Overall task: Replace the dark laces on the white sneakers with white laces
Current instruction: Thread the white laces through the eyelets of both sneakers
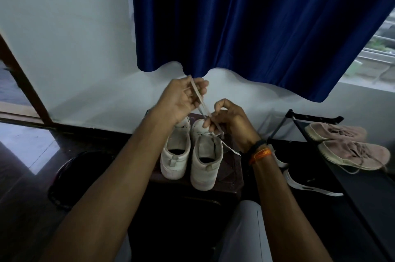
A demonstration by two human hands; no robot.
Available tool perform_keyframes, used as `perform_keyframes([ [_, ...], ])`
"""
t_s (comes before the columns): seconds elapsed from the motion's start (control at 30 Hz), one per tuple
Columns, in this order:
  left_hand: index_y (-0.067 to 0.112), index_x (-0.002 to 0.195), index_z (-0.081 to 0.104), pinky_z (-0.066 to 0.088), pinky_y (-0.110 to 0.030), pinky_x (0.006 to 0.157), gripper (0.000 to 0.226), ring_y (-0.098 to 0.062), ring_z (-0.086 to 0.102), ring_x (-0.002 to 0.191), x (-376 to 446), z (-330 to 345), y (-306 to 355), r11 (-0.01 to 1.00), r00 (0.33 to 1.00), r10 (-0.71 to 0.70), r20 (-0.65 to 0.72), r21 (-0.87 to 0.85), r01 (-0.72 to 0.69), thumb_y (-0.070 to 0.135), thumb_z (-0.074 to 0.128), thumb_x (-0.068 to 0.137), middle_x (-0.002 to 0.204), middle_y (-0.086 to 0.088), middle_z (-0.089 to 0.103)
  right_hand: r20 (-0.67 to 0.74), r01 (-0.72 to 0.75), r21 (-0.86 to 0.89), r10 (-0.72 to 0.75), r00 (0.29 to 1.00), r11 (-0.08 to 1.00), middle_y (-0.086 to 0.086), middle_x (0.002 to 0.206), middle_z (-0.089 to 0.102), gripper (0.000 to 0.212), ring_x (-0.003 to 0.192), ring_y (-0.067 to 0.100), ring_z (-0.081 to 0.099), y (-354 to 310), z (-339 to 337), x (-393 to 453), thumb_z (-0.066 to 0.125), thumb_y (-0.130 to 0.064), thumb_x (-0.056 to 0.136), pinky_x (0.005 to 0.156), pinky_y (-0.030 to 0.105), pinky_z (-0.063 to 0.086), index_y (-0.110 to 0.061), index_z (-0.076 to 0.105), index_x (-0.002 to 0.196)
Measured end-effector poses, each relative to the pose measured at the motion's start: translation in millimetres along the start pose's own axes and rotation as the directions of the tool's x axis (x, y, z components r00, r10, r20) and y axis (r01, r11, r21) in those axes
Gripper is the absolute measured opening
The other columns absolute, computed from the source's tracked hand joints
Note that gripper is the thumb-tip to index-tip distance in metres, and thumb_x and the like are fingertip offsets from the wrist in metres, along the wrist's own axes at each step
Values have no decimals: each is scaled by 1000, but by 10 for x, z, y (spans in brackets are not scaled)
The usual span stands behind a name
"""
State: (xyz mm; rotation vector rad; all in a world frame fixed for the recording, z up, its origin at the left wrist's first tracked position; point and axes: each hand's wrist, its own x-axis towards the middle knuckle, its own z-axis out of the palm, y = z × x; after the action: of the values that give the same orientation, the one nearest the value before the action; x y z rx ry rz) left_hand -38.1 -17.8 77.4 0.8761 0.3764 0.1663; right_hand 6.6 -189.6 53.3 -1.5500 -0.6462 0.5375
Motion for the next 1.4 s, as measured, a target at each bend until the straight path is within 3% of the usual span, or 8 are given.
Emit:
perform_keyframes([
  [0.23,12,92,70,44,-22,70,28,-8,52,63,46,-232,411,990,978,127,-165,-34,-134,19,47,105,67,4,60,-354,-214,-169,144,924,962,27,65,66,10,47,25,49,325,-339,-121,49,-1,77,50,35,37,-9,53,74],
  [0.33,11,96,72,43,-22,67,27,-7,49,60,34,-257,372,981,968,180,-174,98,-164,22,49,105,61,7,57,-386,-276,-437,99,917,856,9,67,72,10,63,29,63,402,-428,-78,53,-17,73,64,48,54,-15,63,71],
  [0.4,10,100,72,42,-22,63,22,-7,47,57,29,-217,237,940,963,234,-132,283,-190,19,52,102,61,6,54,-429,-277,-579,3,903,767,-1,80,73,11,82,22,67,364,-400,-29,57,-23,81,75,36,54,-22,68,79],
  [0.63,4,89,71,42,-24,58,25,-10,53,54,18,-49,-407,746,973,222,59,633,-208,15,53,102,65,-6,65,-158,-140,-87,125,979,986,13,86,74,41,76,24,68,-147,17,180,58,-35,100,72,31,56,3,72,103],
  [0.8,12,87,76,48,-28,68,22,-13,65,67,44,-56,-568,605,958,207,199,743,-285,17,56,97,75,-7,75,-288,-76,-74,52,956,994,29,85,69,21,67,32,62,-100,18,225,65,-11,95,64,41,59,8,72,95],
  [0.93,17,85,75,48,-21,69,19,-7,67,69,16,-52,-581,581,947,171,273,748,-320,26,64,98,78,-4,76,-373,-51,-48,30,928,998,12,93,77,13,76,17,64,-127,-87,207,64,-10,95,65,28,52,-4,75,98],
  [1.17,18,85,77,54,-30,78,9,-5,67,80,114,-300,-645,191,917,226,328,908,-372,25,75,90,83,6,75,-804,236,136,-32,593,962,0,80,75,13,64,7,61,-304,-524,218,56,-12,99,57,24,44,-12,69,98],
  [1.4,18,92,79,57,-39,89,7,-8,73,88,29,-127,-893,228,900,67,431,871,-435,22,79,87,92,5,77,-894,567,54,-213,394,822,10,83,65,10,71,15,63,-425,-579,257,55,-6,101,72,33,59,-3,63,95],
])
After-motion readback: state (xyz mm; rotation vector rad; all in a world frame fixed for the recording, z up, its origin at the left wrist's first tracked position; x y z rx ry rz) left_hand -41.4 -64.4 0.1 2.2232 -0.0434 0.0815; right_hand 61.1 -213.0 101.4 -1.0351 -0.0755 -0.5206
